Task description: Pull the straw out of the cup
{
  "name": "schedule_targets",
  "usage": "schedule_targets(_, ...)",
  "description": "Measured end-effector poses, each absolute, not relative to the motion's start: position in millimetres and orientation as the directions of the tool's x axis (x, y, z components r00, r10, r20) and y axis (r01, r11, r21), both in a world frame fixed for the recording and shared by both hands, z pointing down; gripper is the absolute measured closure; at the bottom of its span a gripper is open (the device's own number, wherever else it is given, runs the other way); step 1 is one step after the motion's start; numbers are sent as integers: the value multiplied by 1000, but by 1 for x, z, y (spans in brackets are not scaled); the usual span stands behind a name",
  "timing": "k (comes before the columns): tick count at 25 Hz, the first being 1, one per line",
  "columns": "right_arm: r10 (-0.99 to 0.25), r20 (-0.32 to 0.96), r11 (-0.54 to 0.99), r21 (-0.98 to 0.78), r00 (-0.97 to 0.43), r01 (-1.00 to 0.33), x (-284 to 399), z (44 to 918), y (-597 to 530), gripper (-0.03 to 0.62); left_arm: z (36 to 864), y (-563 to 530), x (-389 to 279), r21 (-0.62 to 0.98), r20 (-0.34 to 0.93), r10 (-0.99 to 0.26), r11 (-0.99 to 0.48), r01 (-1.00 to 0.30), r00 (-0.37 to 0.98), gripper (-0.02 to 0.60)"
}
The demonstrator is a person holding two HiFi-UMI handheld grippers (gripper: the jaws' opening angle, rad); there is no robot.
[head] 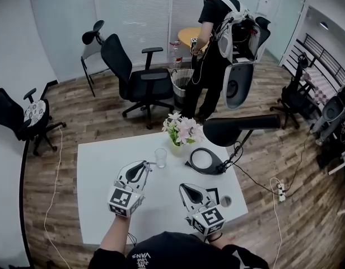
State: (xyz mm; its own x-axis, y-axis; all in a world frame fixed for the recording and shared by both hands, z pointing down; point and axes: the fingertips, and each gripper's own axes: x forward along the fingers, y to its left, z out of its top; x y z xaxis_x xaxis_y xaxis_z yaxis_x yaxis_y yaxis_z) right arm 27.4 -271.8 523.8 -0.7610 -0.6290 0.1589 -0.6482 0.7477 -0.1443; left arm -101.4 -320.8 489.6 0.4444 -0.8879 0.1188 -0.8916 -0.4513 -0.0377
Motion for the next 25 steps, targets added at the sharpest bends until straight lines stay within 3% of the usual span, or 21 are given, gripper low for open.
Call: schedule_targets(25,-635,170,739,-154,-754,-656,25,528,-268,577,531,-270,-96,50,194,-877,-439,-897,440,548)
